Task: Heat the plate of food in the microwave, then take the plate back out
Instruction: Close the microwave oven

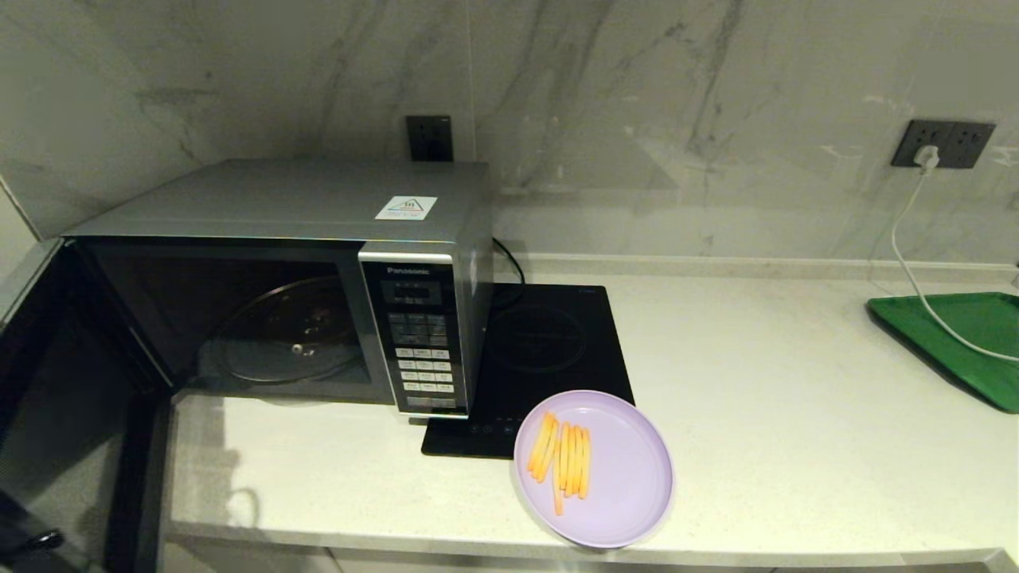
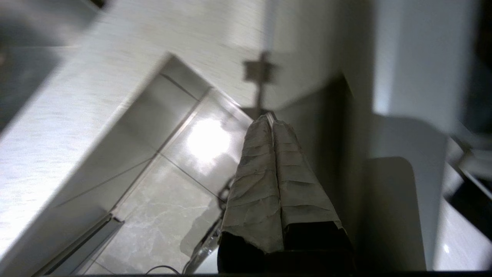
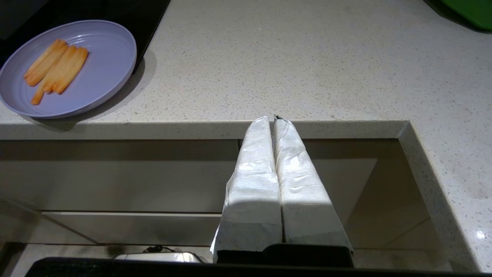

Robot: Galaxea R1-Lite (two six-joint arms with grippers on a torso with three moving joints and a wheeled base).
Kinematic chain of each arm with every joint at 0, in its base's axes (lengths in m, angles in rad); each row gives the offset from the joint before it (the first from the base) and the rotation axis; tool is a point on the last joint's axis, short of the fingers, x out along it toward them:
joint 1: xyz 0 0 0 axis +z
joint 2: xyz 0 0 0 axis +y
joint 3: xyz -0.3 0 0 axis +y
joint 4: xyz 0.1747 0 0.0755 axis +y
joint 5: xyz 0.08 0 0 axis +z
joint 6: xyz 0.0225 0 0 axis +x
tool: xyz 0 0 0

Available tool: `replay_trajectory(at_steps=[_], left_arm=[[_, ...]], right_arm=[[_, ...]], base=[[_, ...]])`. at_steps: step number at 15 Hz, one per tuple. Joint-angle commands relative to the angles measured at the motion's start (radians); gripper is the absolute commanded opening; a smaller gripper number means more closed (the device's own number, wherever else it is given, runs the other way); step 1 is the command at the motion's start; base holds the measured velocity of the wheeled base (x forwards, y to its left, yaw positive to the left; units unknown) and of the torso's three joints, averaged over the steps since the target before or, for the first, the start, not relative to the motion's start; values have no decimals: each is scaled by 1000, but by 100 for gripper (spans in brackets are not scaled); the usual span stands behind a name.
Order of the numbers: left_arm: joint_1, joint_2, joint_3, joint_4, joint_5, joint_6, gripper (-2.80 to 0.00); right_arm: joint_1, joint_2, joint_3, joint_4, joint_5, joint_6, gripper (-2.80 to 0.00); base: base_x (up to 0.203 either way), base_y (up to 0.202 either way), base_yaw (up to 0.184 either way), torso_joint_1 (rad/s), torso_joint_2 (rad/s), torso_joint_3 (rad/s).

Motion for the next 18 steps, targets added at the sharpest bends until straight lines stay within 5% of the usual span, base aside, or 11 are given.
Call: replay_trajectory(at_steps=[1,5,7,10,12,14,18], left_arm=[[-299,-97,67,5,84,-115,-280],[-875,10,83,-8,381,-481,-280],[-984,212,-27,-51,461,-561,-280],[-1004,354,-404,-61,516,-617,-280],[-991,287,-523,-59,515,-623,-280],[-961,158,-481,-76,493,-605,-280],[-859,-5,-91,-245,460,-539,-280]], right_arm=[[0,0,0,1,-1,1,-280],[1,0,0,1,-1,1,-280],[0,0,0,1,1,1,-280],[0,0,0,1,-1,1,-280],[0,0,0,1,0,1,-280],[1,0,0,1,-1,1,-280],[0,0,0,1,-1,1,-280]], base=[[0,0,0,0,0,0],[0,0,0,0,0,0],[0,0,0,0,0,0],[0,0,0,0,0,0],[0,0,0,0,0,0],[0,0,0,0,0,0],[0,0,0,0,0,0]])
